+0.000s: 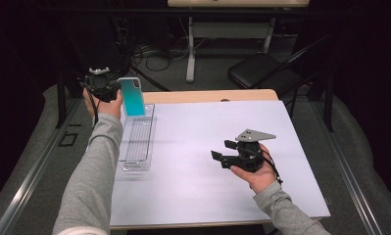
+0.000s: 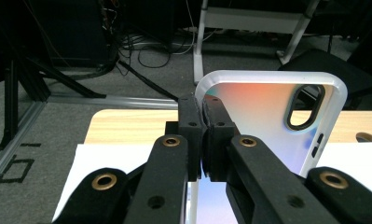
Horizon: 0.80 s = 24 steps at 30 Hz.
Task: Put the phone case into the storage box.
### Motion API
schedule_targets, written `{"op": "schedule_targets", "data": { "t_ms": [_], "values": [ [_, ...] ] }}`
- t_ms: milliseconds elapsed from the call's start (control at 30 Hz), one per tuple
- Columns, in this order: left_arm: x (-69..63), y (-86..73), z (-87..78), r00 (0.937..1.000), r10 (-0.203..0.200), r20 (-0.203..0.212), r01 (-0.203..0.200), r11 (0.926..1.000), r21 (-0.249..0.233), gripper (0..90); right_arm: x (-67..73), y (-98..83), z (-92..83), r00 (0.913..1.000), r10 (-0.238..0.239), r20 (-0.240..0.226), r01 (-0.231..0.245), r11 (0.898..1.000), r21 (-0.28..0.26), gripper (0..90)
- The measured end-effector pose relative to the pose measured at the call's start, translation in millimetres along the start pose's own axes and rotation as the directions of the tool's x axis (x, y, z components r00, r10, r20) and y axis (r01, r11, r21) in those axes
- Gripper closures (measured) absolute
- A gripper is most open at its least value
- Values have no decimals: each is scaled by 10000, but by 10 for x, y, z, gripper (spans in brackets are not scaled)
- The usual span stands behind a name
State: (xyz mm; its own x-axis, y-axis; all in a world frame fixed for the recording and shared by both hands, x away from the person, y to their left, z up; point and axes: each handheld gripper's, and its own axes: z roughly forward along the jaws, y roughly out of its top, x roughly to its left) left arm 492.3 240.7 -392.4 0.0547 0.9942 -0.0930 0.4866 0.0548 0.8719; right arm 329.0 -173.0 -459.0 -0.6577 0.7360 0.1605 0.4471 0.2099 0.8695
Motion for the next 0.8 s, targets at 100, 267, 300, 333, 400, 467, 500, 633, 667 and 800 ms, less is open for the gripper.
{"op": "schedule_targets", "data": {
  "t_ms": [100,267,300,333,400,467,500,633,667,800],
  "values": [
    [5,-2,18,10000,48,-7,-48,10000,-53,881,0,-7,6,9998,-188,30,188,9998,-37,312],
    [16,-14,66,9999,6,-126,-8,9999,-129,881,9,-26,11,9989,-464,-18,464,9989,-35,290],
    [18,-18,81,9999,10,-144,-12,9999,-116,882,11,-30,12,9987,-509,-30,509,9987,-5,275],
    [21,-21,92,9999,-9,-137,8,10000,-88,882,13,-34,16,9984,-557,-18,557,9984,-9,262],
    [22,-31,118,9998,30,-203,-32,10000,-95,881,11,-43,21,9984,-561,-4,561,9984,40,256],
    [18,-49,147,9998,68,-212,-70,9999,-114,881,6,-53,27,9985,-556,11,555,9984,97,243],
    [15,-63,164,9997,87,-212,-90,9999,-122,882,0,-60,30,9985,-554,45,553,9984,96,236],
    [-4,-124,235,9994,161,-306,-163,9999,-52,882,-22,-84,30,9988,-463,134,461,9988,144,220],
    [-8,-140,252,9993,200,-315,-202,9998,-67,882,-25,-89,28,9990,-416,168,414,9991,131,215],
    [-11,-192,325,9991,188,-373,-189,9998,-23,882,-49,-105,20,9993,-330,190,329,9994,63,211]
  ]
}}
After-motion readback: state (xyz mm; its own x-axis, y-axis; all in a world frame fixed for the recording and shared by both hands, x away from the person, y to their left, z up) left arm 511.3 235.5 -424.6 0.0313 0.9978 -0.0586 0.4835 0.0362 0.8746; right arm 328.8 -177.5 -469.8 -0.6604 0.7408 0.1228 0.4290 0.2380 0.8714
